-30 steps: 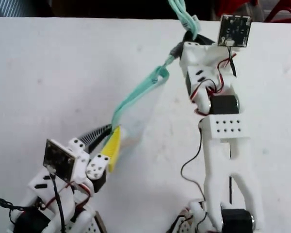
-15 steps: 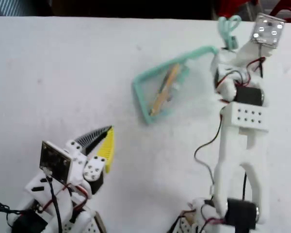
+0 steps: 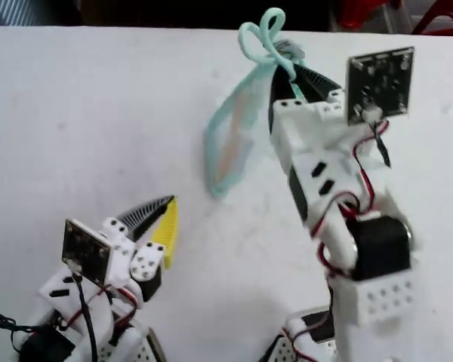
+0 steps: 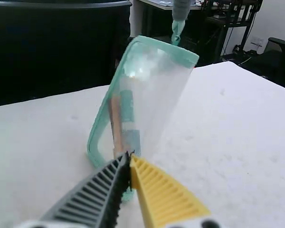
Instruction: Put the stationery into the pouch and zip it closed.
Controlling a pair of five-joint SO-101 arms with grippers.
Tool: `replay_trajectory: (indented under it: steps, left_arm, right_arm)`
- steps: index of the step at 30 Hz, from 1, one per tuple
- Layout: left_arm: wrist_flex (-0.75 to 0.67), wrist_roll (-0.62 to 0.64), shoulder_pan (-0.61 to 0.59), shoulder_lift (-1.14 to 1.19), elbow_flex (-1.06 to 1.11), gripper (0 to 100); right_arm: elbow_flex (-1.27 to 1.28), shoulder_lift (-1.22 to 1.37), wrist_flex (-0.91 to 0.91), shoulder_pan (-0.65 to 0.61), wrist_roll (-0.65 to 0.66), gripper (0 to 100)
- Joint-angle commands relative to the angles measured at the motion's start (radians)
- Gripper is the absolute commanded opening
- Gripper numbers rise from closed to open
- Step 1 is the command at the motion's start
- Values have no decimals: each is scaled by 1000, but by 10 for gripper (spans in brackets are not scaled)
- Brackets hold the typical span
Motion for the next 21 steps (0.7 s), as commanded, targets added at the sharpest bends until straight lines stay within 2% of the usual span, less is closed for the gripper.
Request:
replay_trajectory:
  steps: [1,6,7,15,21]
  left_arm:
    - [-28,-11,1,5,-6,41]
    - [-23,-2,-7,7,-2,219]
    - [-26,0,-13,7,8,230]
    - [-184,2,-208,7,98,213]
    - [-196,2,-234,7,100,214]
  right_arm:
    - [-203,-24,124,-97,6,17]
    - [-440,65,288,-269,14,17]
    - [-482,90,317,-292,14,17]
    - [-821,269,489,-343,58,17]
    - [-979,367,572,-343,58,17]
